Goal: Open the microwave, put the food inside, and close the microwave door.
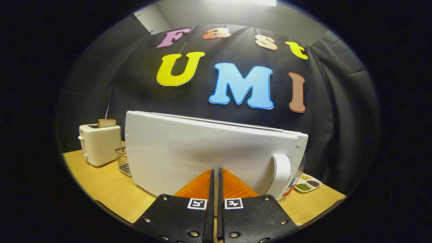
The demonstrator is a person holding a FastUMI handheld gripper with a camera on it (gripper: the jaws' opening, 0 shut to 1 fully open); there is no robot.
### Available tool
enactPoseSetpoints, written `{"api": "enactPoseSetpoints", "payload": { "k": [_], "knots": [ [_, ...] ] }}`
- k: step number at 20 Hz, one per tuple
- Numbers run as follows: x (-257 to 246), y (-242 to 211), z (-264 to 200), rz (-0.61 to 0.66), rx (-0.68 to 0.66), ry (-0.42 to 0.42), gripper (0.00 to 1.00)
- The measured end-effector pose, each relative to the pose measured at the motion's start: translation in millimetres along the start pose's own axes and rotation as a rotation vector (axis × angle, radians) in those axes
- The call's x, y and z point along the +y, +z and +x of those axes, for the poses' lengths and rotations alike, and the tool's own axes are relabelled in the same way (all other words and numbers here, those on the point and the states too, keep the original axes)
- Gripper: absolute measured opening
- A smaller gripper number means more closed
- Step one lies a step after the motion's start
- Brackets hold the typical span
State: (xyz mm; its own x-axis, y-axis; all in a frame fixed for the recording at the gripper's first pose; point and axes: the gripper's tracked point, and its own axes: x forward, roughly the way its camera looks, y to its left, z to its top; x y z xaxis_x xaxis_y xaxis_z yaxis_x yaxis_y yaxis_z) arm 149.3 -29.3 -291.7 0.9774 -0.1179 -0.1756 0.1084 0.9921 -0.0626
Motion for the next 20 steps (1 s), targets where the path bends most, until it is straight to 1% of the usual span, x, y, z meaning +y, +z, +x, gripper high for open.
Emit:
{"api": "enactPoseSetpoints", "payload": {
  "k": [3,5,8,9,10,12,13,14,15,17,20],
  "knots": [
    [-4.7,-1.5,19.4,-0.029,0.001,-0.038,0.05],
    [-3.2,0.2,24.9,-0.004,0.006,-0.055,0.05],
    [-1.8,0.4,33.3,-0.038,-0.017,-0.088,0.08],
    [0.5,-3.2,32.5,-0.024,0.006,-0.079,0.08],
    [0.8,-3.3,32.6,-0.014,0.004,-0.089,0.1],
    [1.9,-5.4,32.0,-0.049,0.025,-0.111,0.12],
    [6.5,-6.2,30.8,-0.045,0.06,-0.079,0.11],
    [11.7,-9.0,22.1,-0.009,0.097,-0.042,0.11],
    [10.1,-2.4,11.2,0.017,0.098,-0.032,0.11],
    [5.5,22.9,-15.6,0.022,0.06,-0.011,0.11],
    [4.8,56.5,-55.9,0.036,0.032,0.048,0.11]
  ]
}}
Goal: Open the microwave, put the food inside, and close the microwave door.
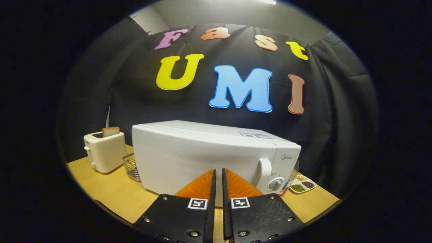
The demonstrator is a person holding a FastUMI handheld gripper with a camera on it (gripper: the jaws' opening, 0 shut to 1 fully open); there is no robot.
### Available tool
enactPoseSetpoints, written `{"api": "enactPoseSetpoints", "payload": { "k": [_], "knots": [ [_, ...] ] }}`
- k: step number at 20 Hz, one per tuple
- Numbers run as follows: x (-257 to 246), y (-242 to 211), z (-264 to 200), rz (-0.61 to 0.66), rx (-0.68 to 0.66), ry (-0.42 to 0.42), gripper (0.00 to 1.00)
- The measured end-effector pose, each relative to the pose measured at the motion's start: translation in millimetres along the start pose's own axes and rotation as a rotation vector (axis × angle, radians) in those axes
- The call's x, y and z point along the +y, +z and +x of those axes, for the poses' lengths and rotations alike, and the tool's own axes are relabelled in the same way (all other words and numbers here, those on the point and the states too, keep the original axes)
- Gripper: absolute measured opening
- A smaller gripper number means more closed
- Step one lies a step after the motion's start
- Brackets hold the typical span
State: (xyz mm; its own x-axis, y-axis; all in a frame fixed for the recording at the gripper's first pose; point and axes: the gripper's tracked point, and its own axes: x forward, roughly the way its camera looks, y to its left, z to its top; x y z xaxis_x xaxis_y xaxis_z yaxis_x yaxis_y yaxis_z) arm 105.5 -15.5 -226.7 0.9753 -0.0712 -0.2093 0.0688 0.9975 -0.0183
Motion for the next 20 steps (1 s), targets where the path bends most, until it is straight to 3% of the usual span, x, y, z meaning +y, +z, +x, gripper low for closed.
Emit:
{"api": "enactPoseSetpoints", "payload": {
  "k": [5,16,20],
  "knots": [
    [-7.3,45.5,-55.7,0.053,-0.029,0.071,0.11],
    [-6.2,146.3,-132.8,0.07,-0.125,0.161,0.11],
    [-28.5,170.1,-128.0,0.051,-0.149,0.063,0.11]
  ]
}}
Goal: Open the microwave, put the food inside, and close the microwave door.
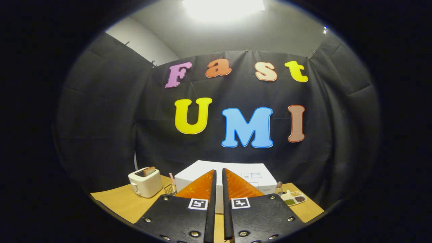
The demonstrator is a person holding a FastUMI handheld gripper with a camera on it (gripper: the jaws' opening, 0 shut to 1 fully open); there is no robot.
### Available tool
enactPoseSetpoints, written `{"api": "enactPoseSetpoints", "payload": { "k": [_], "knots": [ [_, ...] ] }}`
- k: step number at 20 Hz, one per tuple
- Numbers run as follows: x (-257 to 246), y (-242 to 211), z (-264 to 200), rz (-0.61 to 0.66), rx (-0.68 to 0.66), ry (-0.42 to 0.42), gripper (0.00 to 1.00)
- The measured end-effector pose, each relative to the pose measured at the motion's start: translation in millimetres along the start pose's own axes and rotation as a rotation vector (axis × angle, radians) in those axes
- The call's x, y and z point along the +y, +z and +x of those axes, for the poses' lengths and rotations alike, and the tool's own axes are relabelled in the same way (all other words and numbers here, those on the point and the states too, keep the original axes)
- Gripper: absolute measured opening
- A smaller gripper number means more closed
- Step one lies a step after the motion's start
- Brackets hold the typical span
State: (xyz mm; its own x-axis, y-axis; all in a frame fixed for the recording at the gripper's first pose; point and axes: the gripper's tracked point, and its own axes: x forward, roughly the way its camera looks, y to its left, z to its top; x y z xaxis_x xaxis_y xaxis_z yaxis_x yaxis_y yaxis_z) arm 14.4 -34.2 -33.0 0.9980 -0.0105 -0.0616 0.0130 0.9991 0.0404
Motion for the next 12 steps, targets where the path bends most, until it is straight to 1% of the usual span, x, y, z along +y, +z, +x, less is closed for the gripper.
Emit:
{"api": "enactPoseSetpoints", "payload": {
  "k": [2,3,4,5,6,7,9,12],
  "knots": [
    [-3.1,3.0,2.9,0.01,0.001,-0.03,0.11],
    [-4.4,-1.6,3.6,0.007,0.017,-0.049,0.15],
    [-15.9,-5.7,1.9,-0.006,0.035,-0.102,0.27],
    [-24.7,-6.9,1.3,-0.02,0.036,-0.148,0.46],
    [-29.4,0.8,1.1,-0.031,0.01,-0.188,0.65],
    [-32.1,9.7,3.9,-0.042,-0.027,-0.205,0.85],
    [-35.5,17.6,7.6,-0.05,-0.066,-0.228,0.85],
    [-31.1,20.3,12.5,-0.058,-0.068,-0.215,0.87]
  ]
}}
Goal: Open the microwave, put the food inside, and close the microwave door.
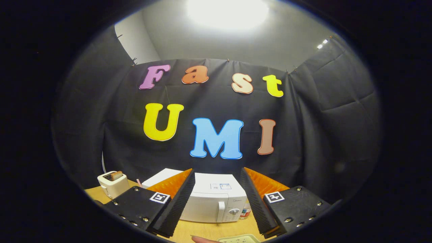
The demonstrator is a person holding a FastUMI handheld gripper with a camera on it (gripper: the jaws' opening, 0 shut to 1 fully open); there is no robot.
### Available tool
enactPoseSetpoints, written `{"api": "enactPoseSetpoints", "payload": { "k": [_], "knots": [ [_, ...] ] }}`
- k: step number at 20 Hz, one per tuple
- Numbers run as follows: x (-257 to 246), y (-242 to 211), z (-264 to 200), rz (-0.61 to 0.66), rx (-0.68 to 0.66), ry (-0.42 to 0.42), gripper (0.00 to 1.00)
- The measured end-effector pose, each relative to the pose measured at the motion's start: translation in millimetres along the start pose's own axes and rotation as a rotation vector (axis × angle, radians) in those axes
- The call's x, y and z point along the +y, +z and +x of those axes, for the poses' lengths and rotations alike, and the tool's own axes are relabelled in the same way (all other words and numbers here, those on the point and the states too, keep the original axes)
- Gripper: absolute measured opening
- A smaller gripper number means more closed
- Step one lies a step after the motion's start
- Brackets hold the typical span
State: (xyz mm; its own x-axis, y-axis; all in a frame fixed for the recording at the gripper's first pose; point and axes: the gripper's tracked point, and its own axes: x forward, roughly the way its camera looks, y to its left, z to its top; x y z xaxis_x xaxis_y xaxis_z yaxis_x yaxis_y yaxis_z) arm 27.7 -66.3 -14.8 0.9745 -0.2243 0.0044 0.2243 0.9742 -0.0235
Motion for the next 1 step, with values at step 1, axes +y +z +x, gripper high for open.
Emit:
{"api": "enactPoseSetpoints", "payload": {
  "k": [1],
  "knots": [
    [1.6,-0.2,0.6,-0.001,0.003,0.006,0.87]
  ]
}}
